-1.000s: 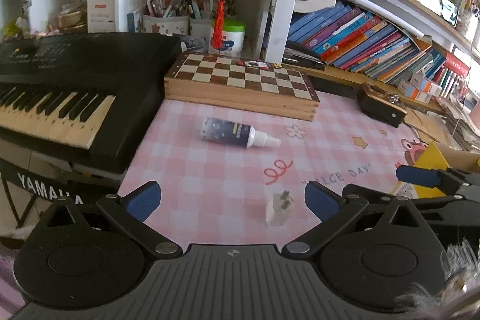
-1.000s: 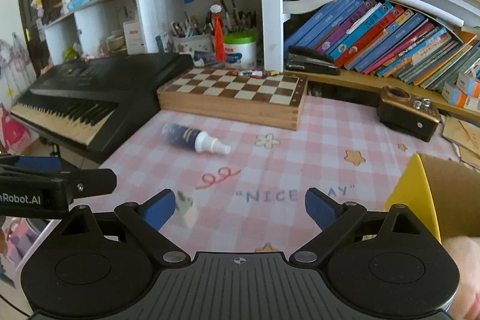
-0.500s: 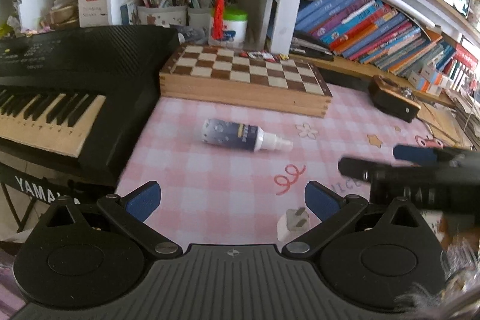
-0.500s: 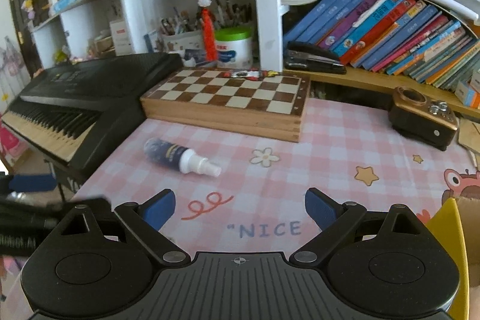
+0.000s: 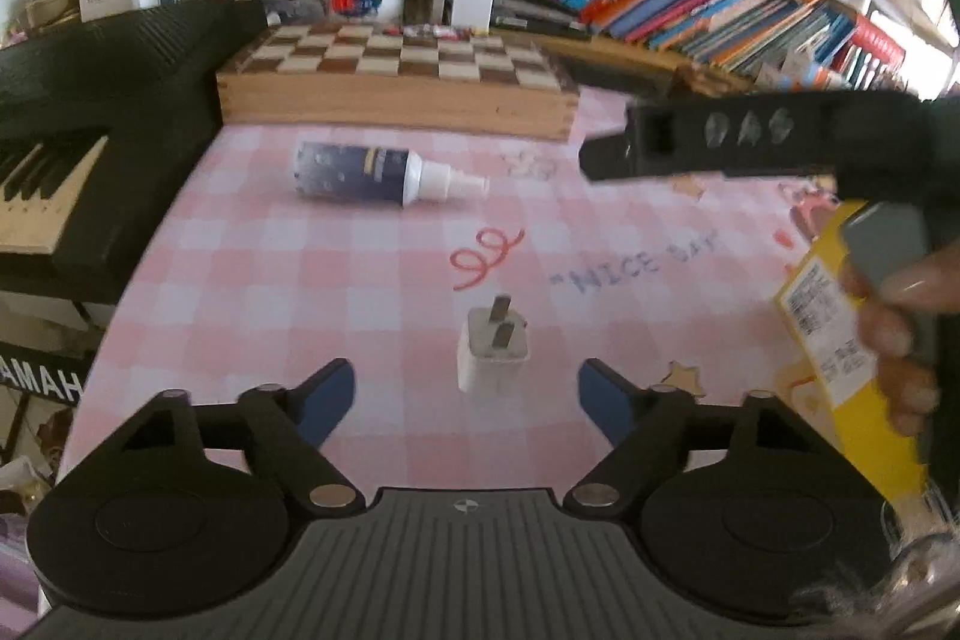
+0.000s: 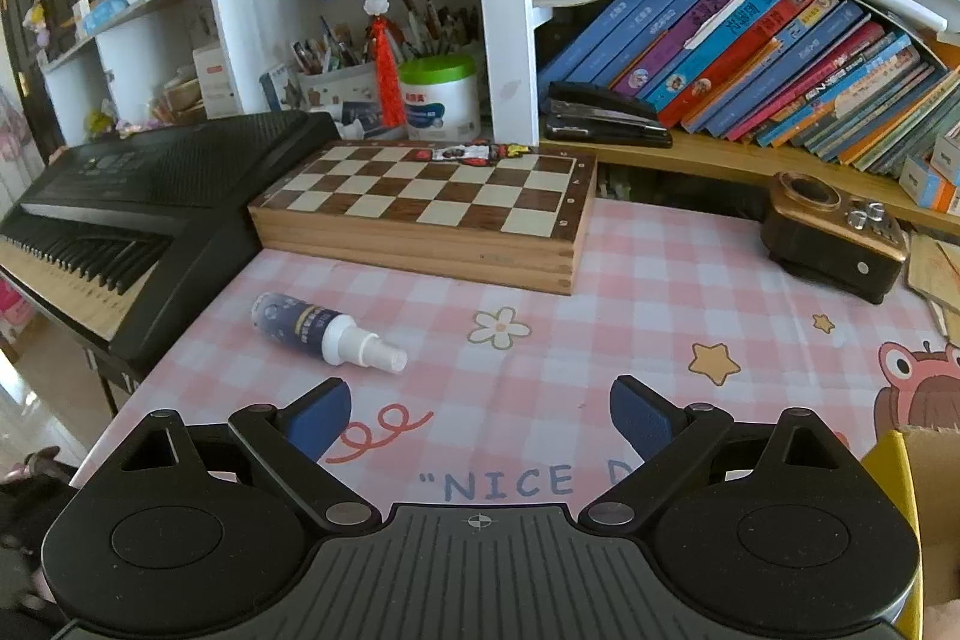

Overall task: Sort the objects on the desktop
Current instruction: 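Reach the left tool to the white plug adapter while the right tool reaches the spray bottle, then close the left gripper on the plug adapter while the right gripper grasps the spray bottle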

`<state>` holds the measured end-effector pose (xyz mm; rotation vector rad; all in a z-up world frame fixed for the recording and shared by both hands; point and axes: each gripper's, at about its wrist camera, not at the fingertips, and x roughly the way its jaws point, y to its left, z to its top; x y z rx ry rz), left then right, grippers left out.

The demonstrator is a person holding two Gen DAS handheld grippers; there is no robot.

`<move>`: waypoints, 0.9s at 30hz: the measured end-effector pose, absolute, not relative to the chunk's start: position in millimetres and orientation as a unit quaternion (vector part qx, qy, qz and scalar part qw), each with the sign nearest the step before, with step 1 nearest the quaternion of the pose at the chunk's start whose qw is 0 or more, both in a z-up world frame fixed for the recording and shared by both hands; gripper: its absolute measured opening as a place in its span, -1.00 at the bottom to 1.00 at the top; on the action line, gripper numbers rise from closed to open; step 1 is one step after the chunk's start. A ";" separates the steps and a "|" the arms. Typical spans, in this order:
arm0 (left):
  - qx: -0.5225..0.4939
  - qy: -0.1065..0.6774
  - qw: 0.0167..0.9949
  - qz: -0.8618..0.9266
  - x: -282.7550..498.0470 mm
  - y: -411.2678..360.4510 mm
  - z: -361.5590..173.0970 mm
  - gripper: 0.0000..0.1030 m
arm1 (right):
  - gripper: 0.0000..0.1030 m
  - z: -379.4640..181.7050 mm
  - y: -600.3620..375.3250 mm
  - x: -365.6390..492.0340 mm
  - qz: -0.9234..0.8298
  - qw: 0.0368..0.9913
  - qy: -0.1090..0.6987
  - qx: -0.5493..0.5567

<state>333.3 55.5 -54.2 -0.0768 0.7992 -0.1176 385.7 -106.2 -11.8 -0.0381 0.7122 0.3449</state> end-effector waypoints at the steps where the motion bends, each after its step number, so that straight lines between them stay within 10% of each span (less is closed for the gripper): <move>1: -0.038 0.391 0.918 -0.055 335.7 55.2 -58.1 0.34 | 0.85 -11.6 -105.0 385.9 0.170 0.922 0.347 -0.020; 9: -0.031 0.382 0.922 -0.055 343.6 52.8 -67.3 -0.54 | 0.85 -9.3 -93.0 386.7 0.190 0.920 0.341 -0.034; 27: -0.094 0.355 0.930 -0.005 303.8 95.6 -31.2 -0.55 | 0.85 -31.4 -32.3 434.2 0.290 0.880 0.352 -0.133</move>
